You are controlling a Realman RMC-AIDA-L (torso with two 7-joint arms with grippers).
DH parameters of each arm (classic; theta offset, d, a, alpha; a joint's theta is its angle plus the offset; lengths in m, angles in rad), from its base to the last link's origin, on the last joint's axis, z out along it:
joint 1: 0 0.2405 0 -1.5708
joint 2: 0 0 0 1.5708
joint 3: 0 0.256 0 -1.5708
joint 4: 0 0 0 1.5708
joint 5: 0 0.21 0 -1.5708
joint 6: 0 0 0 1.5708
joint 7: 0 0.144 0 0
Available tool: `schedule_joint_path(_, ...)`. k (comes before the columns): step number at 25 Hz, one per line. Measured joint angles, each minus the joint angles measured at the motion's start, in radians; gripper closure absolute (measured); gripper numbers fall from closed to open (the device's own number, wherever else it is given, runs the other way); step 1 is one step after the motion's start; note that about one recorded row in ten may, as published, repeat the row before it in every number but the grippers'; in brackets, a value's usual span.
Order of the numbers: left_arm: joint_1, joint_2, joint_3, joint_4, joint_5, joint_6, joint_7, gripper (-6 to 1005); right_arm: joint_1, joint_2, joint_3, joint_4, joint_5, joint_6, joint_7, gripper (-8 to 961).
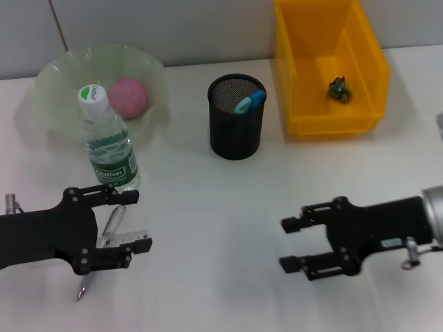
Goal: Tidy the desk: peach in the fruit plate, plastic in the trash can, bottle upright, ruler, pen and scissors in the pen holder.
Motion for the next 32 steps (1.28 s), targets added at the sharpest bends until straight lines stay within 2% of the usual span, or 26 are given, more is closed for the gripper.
schedule_joint_path(4,-0.027,-0.002,0.070,0.016,-0.004,-0.021,-0.063,241,-0.025,0.000,0.094,0.005,-0.050,-0.048,-0.014,273)
schedule_joint_path(8,-0.054,-0.008,0.124,0.017,-0.007,-0.075,-0.102,241,-0.038,0.000,0.123,0.008,-0.055,-0.060,-0.026,273)
schedule_joint_path(15,-0.074,-0.010,0.197,0.035,-0.023,-0.094,-0.174,241,-0.049,-0.001,0.148,0.008,-0.058,-0.073,-0.033,272)
schedule_joint_path(16,-0.075,-0.013,0.266,0.054,-0.048,-0.105,-0.208,241,-0.050,-0.001,0.148,0.007,-0.058,-0.074,-0.033,272)
schedule_joint_path(19,-0.070,-0.014,0.345,0.067,-0.086,-0.116,-0.237,242,-0.049,-0.002,0.148,0.006,-0.059,-0.075,-0.033,272)
schedule_joint_path(21,-0.070,-0.014,0.345,0.067,-0.086,-0.116,-0.237,243,-0.049,-0.002,0.148,0.006,-0.059,-0.075,-0.033,273)
schedule_joint_path(23,-0.037,-0.014,0.469,0.100,-0.206,-0.114,-0.270,245,-0.049,-0.002,0.148,0.005,-0.059,-0.075,-0.033,273)
schedule_joint_path(26,-0.037,-0.014,0.469,0.100,-0.206,-0.114,-0.270,246,-0.049,-0.002,0.150,0.005,-0.059,-0.075,-0.034,273)
schedule_joint_path(27,-0.020,-0.014,0.519,0.114,-0.258,-0.112,-0.279,247,-0.049,-0.002,0.152,0.005,-0.059,-0.076,-0.034,273)
schedule_joint_path(28,-0.020,-0.014,0.519,0.114,-0.258,-0.112,-0.279,248,-0.050,-0.002,0.155,0.004,-0.059,-0.076,-0.034,273)
schedule_joint_path(29,0.045,-0.013,0.725,0.183,-0.430,-0.125,-0.353,249,-0.050,-0.002,0.159,0.004,-0.059,-0.078,-0.034,273)
schedule_joint_path(31,0.045,-0.013,0.725,0.183,-0.430,-0.125,-0.353,252,-0.049,-0.002,0.159,0.004,-0.059,-0.078,-0.034,273)
schedule_joint_path(32,0.100,-0.013,0.890,0.257,-0.540,-0.159,-0.418,253,-0.049,-0.002,0.159,0.005,-0.059,-0.079,-0.034,273)
